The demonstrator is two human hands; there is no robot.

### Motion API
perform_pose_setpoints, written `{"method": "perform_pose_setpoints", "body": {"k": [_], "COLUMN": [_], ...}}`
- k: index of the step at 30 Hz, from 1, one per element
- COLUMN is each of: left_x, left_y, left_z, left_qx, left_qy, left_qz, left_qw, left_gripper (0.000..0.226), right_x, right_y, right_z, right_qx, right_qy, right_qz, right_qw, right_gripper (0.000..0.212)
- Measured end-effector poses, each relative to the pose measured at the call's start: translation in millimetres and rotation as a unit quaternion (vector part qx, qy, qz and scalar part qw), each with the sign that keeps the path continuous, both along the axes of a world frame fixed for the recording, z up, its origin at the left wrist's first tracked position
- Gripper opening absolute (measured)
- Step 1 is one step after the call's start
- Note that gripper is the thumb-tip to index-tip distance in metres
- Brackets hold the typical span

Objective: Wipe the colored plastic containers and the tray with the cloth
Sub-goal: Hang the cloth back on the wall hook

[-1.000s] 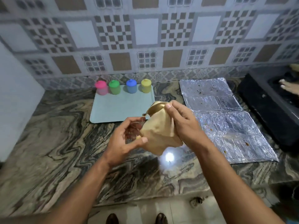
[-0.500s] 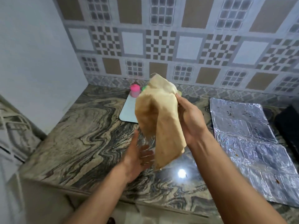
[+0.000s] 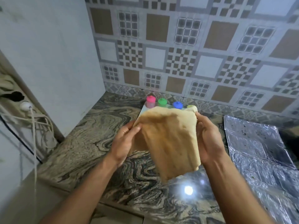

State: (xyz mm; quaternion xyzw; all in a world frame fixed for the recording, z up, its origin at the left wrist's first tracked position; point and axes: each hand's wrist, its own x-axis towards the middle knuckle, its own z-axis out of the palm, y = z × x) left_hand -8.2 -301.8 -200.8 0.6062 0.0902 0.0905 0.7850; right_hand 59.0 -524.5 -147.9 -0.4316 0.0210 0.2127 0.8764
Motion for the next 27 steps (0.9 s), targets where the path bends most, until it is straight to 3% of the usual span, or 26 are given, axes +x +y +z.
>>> {"method": "perform_pose_setpoints", "body": {"k": [3, 7, 11, 12, 15, 17, 19, 22, 27], "left_x": [-8.1, -16.1, -25.8, -30.0, -40.1, -47.1, -56.5, -69.7, -81.7], "left_y": [30.8, 67.2, 102.5, 113.4, 140.0, 157.9, 178.2, 211.3, 256.2], "left_z": [29.8, 80.9, 115.1, 122.3, 137.3, 144.0, 151.9, 160.2, 158.9], "left_qx": [0.096, 0.301, 0.391, 0.405, 0.44, 0.455, 0.474, 0.509, 0.53], "left_qy": [-0.032, -0.085, -0.084, -0.077, -0.052, -0.036, -0.028, -0.02, -0.013], "left_qz": [-0.025, -0.076, -0.1, -0.104, -0.12, -0.113, -0.087, -0.016, 0.117], "left_qw": [0.995, 0.947, 0.911, 0.905, 0.888, 0.883, 0.876, 0.861, 0.84], "left_gripper": [0.022, 0.024, 0.022, 0.021, 0.021, 0.021, 0.02, 0.022, 0.026], "right_x": [2.3, 0.6, -5.5, -7.0, -9.3, -11.1, -12.0, -5.6, 15.4], "right_y": [5.5, 30.4, 79.2, 97.2, 150.5, 190.9, 230.3, 272.9, 309.7], "right_z": [-16.4, -49.7, -59.9, -54.9, -24.6, -1.6, 13.9, 21.4, 39.0], "right_qx": [-0.03, -0.11, -0.277, -0.29, -0.23, -0.174, -0.129, -0.119, -0.095], "right_qy": [0.017, 0.027, -0.153, -0.202, -0.341, -0.384, -0.378, -0.371, -0.395], "right_qz": [-0.03, -0.033, -0.004, 0.002, 0.089, 0.19, 0.27, 0.305, 0.295], "right_qw": [0.999, 0.993, 0.949, 0.935, 0.907, 0.887, 0.876, 0.869, 0.865], "right_gripper": [0.036, 0.036, 0.012, 0.017, 0.054, 0.064, 0.048, 0.013, 0.019]}}
